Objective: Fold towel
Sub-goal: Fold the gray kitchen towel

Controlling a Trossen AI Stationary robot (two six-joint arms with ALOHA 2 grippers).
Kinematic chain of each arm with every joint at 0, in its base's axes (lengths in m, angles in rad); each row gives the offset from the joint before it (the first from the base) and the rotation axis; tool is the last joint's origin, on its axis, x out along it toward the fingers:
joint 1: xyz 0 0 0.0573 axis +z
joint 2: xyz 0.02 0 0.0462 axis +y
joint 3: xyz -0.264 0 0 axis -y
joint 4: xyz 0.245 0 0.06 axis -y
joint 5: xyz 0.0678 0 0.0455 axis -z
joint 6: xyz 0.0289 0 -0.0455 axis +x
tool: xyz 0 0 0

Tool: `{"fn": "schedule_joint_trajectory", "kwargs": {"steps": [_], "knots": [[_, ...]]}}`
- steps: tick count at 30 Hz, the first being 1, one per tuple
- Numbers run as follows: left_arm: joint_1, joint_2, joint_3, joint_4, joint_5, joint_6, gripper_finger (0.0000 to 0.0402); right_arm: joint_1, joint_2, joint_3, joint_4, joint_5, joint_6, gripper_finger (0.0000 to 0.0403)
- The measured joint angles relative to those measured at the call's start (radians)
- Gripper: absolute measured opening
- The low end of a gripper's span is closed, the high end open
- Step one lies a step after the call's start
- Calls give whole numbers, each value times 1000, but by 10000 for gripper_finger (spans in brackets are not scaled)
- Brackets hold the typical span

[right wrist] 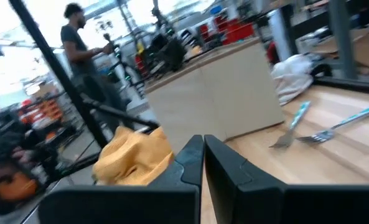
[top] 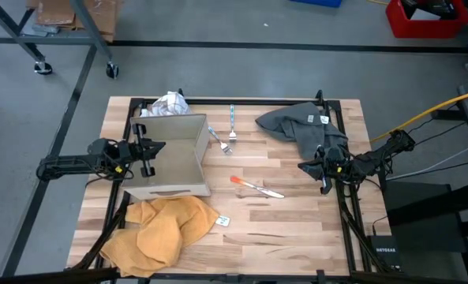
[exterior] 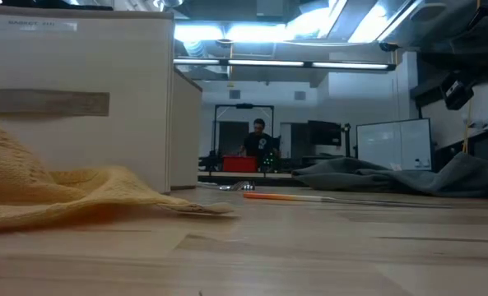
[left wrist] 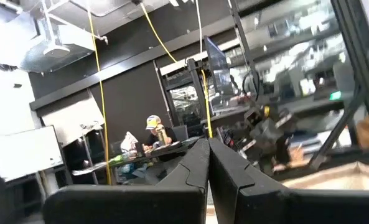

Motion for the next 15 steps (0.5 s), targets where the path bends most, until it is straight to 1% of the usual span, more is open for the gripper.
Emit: {"fn": "schedule_joint_trajectory", "kwargs": {"steps": [3, 6, 10, 12, 15], "knots": [[0, 3, -5, 115, 1, -108, 0, 0, 0, 0, 85, 31, 20, 19], [0, 2, -2, 258, 1, -169, 0, 0, 0, 0, 172, 51, 26, 19], [0, 1, -1, 358, 0, -282, 0, 0, 0, 3, 198, 110, -8, 19], [3, 1, -1, 382, -1, -266, 0, 0, 0, 3, 202, 147, -11, 19], [7, 1, 0, 407, -4, -223, 0, 0, 0, 3, 209, 176, -9, 19]]}}
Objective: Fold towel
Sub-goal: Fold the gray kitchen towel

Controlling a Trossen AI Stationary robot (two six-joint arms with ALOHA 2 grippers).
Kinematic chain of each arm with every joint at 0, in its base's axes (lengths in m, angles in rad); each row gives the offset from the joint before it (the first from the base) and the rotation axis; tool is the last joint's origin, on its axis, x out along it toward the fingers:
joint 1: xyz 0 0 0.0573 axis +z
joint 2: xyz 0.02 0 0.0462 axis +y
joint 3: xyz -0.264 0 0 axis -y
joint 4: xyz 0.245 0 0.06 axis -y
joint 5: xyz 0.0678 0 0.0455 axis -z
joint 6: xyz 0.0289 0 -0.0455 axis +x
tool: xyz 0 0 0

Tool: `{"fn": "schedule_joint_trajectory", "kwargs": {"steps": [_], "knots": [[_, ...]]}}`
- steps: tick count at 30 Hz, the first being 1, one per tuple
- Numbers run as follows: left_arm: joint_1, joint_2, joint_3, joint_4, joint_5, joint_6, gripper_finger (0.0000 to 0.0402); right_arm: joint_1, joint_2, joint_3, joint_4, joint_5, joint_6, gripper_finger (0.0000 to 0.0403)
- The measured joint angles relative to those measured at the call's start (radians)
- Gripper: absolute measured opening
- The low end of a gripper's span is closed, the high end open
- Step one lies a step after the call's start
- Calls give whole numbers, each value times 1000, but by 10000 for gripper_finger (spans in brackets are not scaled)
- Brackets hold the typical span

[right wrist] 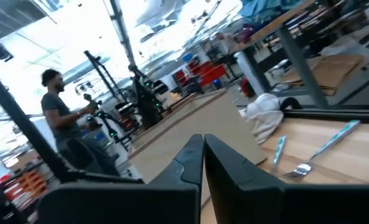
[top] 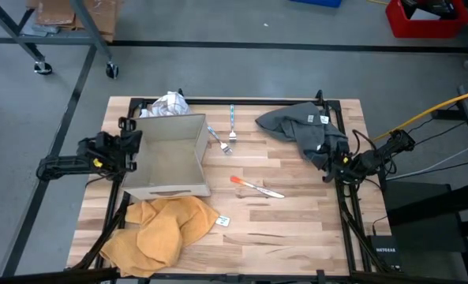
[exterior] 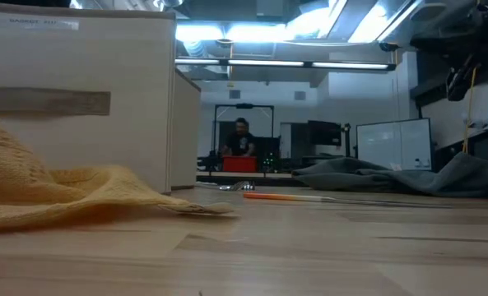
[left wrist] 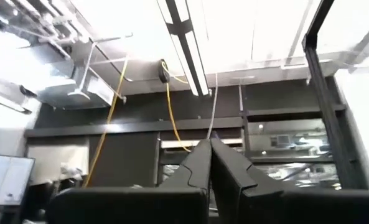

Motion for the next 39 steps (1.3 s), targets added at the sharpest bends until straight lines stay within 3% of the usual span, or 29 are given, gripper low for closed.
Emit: {"fn": "schedule_joint_trajectory", "kwargs": {"steps": [5, 12, 17, 21, 28, 33, 39], "knots": [[0, 0, 1, 47, -1, -27, 0, 0, 0, 0, 67, 2, -9, 19], [0, 0, 2, 84, -1, -36, 0, 0, 11, 39, 126, 3, -161, 19], [0, -1, 3, 87, -3, -36, 0, 0, 80, 126, 126, 29, -279, 19], [0, -1, 3, 86, -3, -36, 0, 0, 163, 208, 126, 110, -355, 22], [0, -1, 3, 86, -5, -28, 0, 0, 311, 343, 123, 207, -452, 91], [0, -1, 4, 87, -65, -56, 0, 0, 383, 400, 124, 247, -576, 149], [0, -1, 4, 88, -79, -69, 0, 0, 406, 408, 106, 310, -592, 169]]}}
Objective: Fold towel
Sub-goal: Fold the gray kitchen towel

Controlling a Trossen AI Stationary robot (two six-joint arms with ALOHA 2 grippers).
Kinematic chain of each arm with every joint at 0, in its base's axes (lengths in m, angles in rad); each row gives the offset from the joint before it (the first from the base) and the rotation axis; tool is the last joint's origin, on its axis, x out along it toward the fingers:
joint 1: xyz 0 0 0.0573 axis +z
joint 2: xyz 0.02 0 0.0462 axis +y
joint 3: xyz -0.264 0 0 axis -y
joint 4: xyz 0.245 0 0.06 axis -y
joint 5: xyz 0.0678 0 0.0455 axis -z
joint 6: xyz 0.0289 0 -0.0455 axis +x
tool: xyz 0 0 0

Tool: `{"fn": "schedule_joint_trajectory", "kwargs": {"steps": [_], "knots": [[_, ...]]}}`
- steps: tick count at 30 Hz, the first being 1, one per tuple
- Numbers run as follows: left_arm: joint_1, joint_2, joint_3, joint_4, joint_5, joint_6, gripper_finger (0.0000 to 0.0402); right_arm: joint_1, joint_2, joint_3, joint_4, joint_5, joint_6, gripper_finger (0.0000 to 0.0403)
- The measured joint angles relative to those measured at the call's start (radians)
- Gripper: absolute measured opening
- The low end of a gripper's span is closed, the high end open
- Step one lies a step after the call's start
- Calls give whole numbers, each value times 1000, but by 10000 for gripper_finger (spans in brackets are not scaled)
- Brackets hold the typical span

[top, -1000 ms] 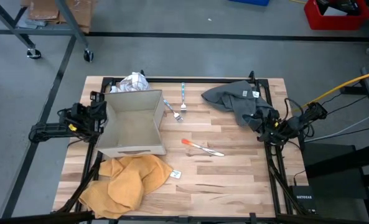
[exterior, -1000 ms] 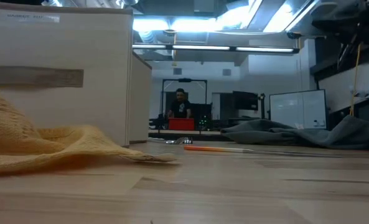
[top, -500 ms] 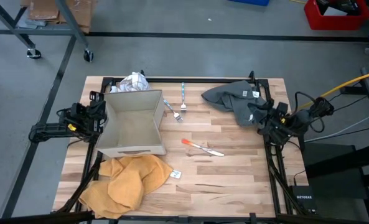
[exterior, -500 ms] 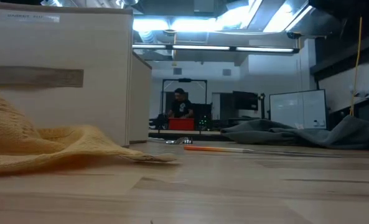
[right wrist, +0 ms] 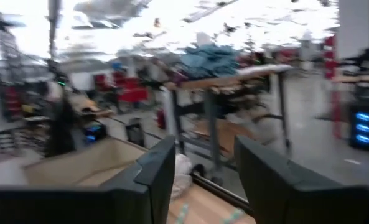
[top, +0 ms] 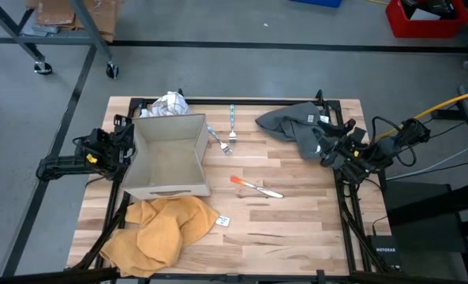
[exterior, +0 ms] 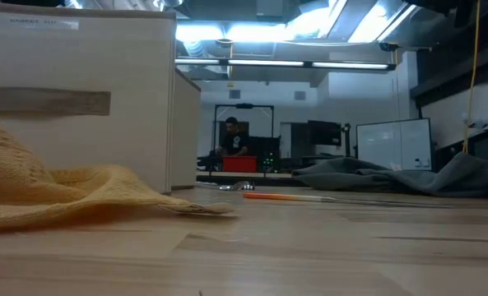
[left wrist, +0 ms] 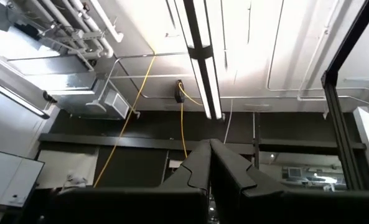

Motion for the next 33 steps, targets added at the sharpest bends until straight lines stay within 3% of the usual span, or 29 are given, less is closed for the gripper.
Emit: {"fn": "schedule_joint_trajectory", "kwargs": {"steps": [13, 26, 33], "knots": [[0, 0, 0, -1, 0, -4, 0, 0, 106, 0, 14, 414, 13, 170], [0, 0, 0, -12, 0, -28, 0, 0, 220, -17, -7, 410, 298, 170], [0, 0, 0, -35, 0, -31, 0, 0, 320, 70, 15, 196, 256, 170]]}}
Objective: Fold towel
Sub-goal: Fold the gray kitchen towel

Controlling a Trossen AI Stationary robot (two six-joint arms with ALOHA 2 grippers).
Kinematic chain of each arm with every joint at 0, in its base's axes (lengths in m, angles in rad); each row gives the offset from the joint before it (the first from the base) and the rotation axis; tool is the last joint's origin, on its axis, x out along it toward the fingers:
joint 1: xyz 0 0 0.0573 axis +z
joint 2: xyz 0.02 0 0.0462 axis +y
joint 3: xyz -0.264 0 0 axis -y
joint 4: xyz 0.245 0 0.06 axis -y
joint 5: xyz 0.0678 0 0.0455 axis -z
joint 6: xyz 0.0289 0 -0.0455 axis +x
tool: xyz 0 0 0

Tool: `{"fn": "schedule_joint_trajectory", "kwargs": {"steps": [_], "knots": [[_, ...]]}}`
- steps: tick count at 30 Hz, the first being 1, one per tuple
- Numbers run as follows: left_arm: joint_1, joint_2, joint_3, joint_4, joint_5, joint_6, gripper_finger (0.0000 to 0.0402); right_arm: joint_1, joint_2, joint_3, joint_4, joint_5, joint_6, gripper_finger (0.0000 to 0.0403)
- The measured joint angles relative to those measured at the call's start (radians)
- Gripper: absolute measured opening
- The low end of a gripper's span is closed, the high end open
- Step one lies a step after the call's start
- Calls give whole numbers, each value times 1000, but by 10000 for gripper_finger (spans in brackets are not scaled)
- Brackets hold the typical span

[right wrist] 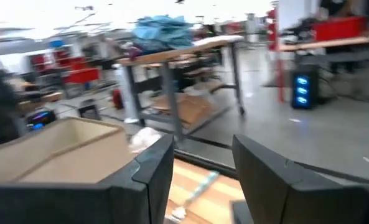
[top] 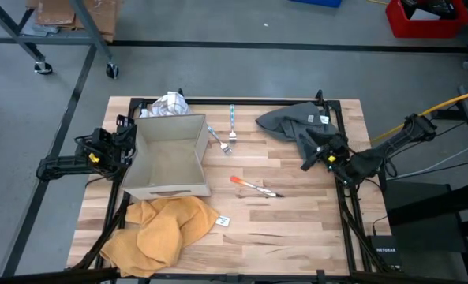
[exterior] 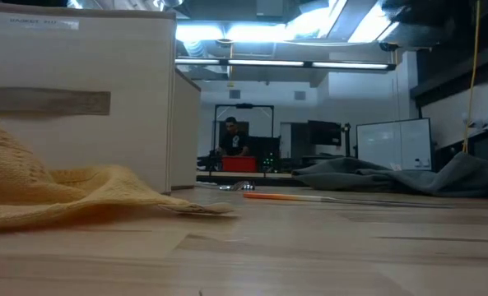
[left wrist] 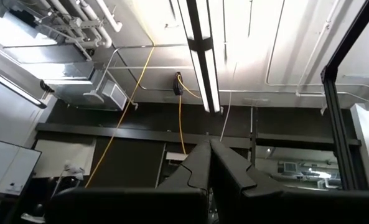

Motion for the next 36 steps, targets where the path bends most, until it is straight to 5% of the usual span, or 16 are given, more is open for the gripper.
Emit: {"fn": "schedule_joint_trajectory", "kwargs": {"steps": [8, 14, 20, 30, 36], "knots": [[0, 0, 0, 0, 0, 0, 0, 0, 39, 302, -193, -69, -248, 170], [0, 0, 0, 0, 0, 0, 0, -80, 39, 524, -622, -139, -108, 169], [0, 0, 0, 1, 0, 0, 0, -341, 54, 663, -1055, -501, 145, 169], [0, 0, 0, -22, 0, 0, 0, -826, 37, 705, -1430, -878, 225, 170], [0, 0, 0, -31, 0, 0, 0, -974, 94, 705, -1692, -1019, 270, 170]]}}
